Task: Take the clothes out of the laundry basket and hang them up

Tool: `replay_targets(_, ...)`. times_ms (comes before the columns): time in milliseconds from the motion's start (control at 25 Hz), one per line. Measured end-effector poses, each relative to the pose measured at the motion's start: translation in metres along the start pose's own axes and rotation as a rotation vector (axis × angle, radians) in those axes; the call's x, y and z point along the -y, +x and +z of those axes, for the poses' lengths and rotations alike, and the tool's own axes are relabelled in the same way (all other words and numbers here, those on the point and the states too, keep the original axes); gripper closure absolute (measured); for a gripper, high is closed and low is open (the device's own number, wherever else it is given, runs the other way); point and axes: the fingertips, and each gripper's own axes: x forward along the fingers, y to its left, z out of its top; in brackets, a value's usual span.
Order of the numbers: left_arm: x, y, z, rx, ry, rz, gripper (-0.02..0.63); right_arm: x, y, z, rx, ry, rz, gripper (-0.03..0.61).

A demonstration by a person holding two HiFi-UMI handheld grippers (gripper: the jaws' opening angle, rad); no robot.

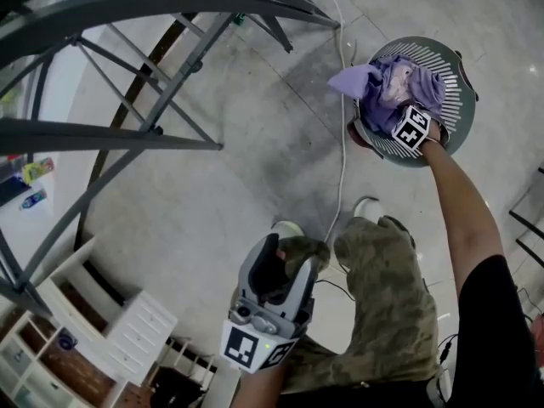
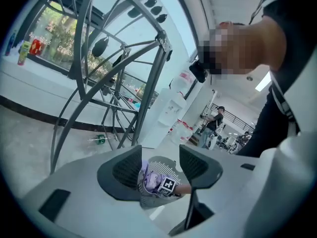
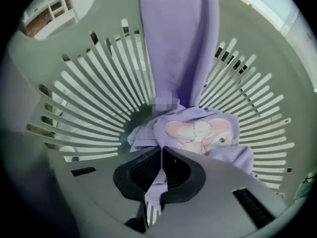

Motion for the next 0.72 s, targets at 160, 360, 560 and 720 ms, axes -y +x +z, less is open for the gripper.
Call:
replay_targets(160,0.031,-0.017,0.032,-0.005,0.006,0.018,0.390,-0.003,-0.070,0.019,0.086,0.021,0.023,0.572)
replay_targets(360,0.090,-0.035,0.074,-0.005,-0.008,-0.046,0.405,0.001,-0.173,0.026,0.176,0.113,0.014,0.574)
replay_targets(560,0.133,-0.054,0.117,-0.035,0.029,-0.065,0.405,0.004,-0.273,0.038,0.256,0.137,0.006,0.574)
replay_targets(720,0.155,-0.063,0.146,-0.033,0.050,-0.064,0.405,0.021,-0.338,0.045,0.298,0.144,-0.002,0.574)
